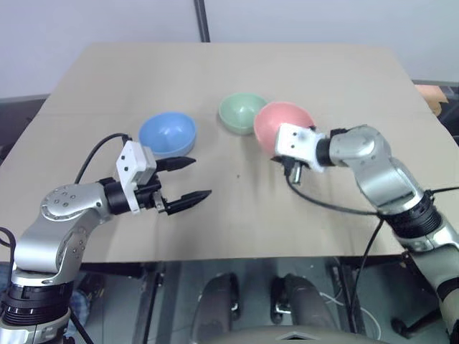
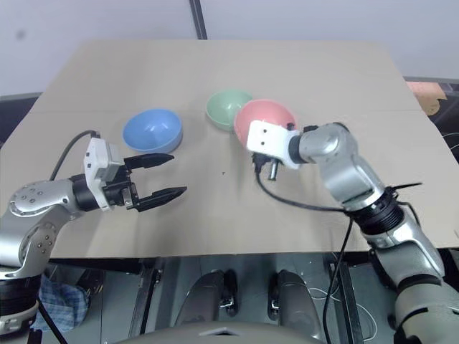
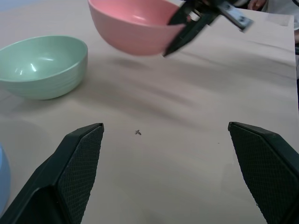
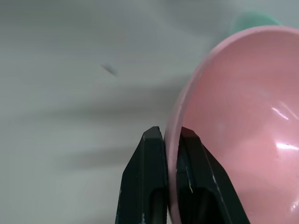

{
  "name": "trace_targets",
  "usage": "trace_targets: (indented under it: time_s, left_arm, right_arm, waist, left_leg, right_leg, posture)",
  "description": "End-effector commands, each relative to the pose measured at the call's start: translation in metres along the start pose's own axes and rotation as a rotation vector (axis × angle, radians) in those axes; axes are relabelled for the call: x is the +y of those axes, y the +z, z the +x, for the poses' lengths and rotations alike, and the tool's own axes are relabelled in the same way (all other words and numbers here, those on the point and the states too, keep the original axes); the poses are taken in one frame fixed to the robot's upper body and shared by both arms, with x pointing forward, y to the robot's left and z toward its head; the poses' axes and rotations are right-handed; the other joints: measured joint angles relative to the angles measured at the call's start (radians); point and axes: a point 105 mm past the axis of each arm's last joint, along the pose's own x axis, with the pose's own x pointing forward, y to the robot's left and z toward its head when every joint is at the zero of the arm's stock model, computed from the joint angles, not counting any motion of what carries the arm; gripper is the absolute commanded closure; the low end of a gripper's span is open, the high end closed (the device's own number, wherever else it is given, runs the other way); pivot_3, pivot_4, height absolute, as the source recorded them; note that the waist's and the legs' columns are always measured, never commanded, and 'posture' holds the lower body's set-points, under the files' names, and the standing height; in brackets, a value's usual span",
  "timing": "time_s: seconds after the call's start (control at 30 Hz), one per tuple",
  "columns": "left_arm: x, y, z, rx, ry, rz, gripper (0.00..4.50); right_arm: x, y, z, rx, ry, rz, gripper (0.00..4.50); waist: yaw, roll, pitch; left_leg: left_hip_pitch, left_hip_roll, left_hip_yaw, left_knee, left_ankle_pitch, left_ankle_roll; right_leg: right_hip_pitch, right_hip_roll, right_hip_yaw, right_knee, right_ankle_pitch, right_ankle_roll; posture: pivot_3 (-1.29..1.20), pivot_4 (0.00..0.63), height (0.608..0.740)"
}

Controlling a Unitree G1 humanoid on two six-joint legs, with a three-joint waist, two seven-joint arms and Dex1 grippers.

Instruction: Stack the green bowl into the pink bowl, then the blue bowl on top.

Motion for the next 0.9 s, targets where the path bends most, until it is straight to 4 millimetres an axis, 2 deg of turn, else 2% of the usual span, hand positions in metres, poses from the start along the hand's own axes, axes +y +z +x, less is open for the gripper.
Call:
trace_targets:
  time_s: [0.03,0.17,0.33,0.37,0.43,0.47,0.5,0.7,0.8,0.9]
  left_arm:
    - [-0.001,0.008,-0.001,-0.019,-0.020,0.014,0.00]
    - [-0.001,0.006,0.000,-0.014,-0.025,0.017,0.00]
    - [-0.001,0.006,0.001,-0.021,-0.026,0.018,0.00]
    - [-0.001,0.006,0.001,-0.021,-0.027,0.020,0.00]
    - [0.000,0.006,0.002,-0.022,-0.025,0.024,0.00]
    - [0.000,0.006,0.002,-0.021,-0.025,0.027,0.00]
    - [0.000,0.006,0.002,-0.021,-0.025,0.030,0.00]
    - [0.000,0.005,0.001,-0.009,-0.034,0.036,0.00]
    - [0.000,0.003,0.001,-0.005,-0.036,0.042,0.00]
    - [0.001,0.002,0.002,-0.004,-0.034,0.039,0.00]
  right_arm:
    - [0.021,0.019,0.000,-0.039,0.040,-0.011,4.41]
    - [0.033,0.017,0.011,-0.017,0.054,-0.013,4.41]
    - [0.036,0.016,0.016,-0.002,0.055,-0.027,4.41]
    - [0.035,0.015,0.016,-0.001,0.053,-0.028,3.63]
    - [0.032,0.014,0.016,0.000,0.038,-0.031,3.15]
    - [0.030,0.015,0.015,-0.002,0.030,-0.029,2.51]
    - [0.029,0.016,0.013,-0.007,0.027,-0.027,2.30]
    - [0.016,0.050,-0.012,-0.090,0.029,0.002,2.30]
    - [0.001,0.067,-0.022,-0.131,0.001,0.022,2.30]
    - [-0.015,0.075,-0.023,-0.150,-0.044,0.036,2.30]
  waist:
    - [0.000,0.000,0.000]
    - [0.001,0.000,0.000]
    - [0.001,0.000,0.000]
    - [0.001,0.000,0.000]
    - [0.001,0.000,0.000]
    - [0.001,0.000,0.000]
    - [0.001,0.000,0.000]
    - [-0.001,0.000,0.000]
    - [0.000,0.000,0.000]
    - [0.000,0.000,0.000]
  left_leg:
    - [0.000,0.000,0.000,0.000,0.000,0.000]
    - [0.000,0.000,0.000,0.000,0.000,0.000]
    - [0.000,0.000,0.000,0.000,0.000,0.000]
    - [0.000,0.000,0.000,0.000,0.000,0.000]
    - [-0.001,0.000,0.000,0.000,0.000,0.000]
    - [-0.001,0.000,0.000,0.000,0.000,0.000]
    - [-0.001,0.000,0.000,0.000,0.000,0.000]
    - [-0.001,0.000,0.000,0.000,0.000,0.000]
    - [-0.001,0.000,0.000,0.000,0.000,0.000]
    - [-0.001,0.000,0.000,0.000,0.000,0.000]
  right_leg:
    - [0.000,0.000,0.000,0.000,0.000,0.000]
    - [0.000,0.000,0.000,0.000,0.000,0.000]
    - [-0.001,0.000,0.000,0.000,0.000,0.000]
    - [-0.001,0.000,0.000,0.000,0.000,0.000]
    - [-0.001,0.000,0.000,0.000,0.000,0.000]
    - [-0.001,0.000,0.000,0.000,0.000,0.000]
    - [-0.001,0.000,0.000,0.000,0.000,0.000]
    - [-0.001,0.000,0.000,0.000,0.000,0.000]
    - [-0.001,0.000,0.000,0.000,0.000,0.000]
    - [-0.001,0.000,0.000,0.000,0.000,0.000]
  posture:
    - [0.00,0.150,0.740]
    - [0.00,0.150,0.740]
    - [0.00,0.150,0.740]
    - [0.00,0.150,0.740]
    - [0.00,0.150,0.740]
    - [0.00,0.150,0.740]
    - [0.00,0.150,0.740]
    - [0.00,0.150,0.740]
    - [0.00,0.150,0.740]
    - [0.00,0.150,0.740]
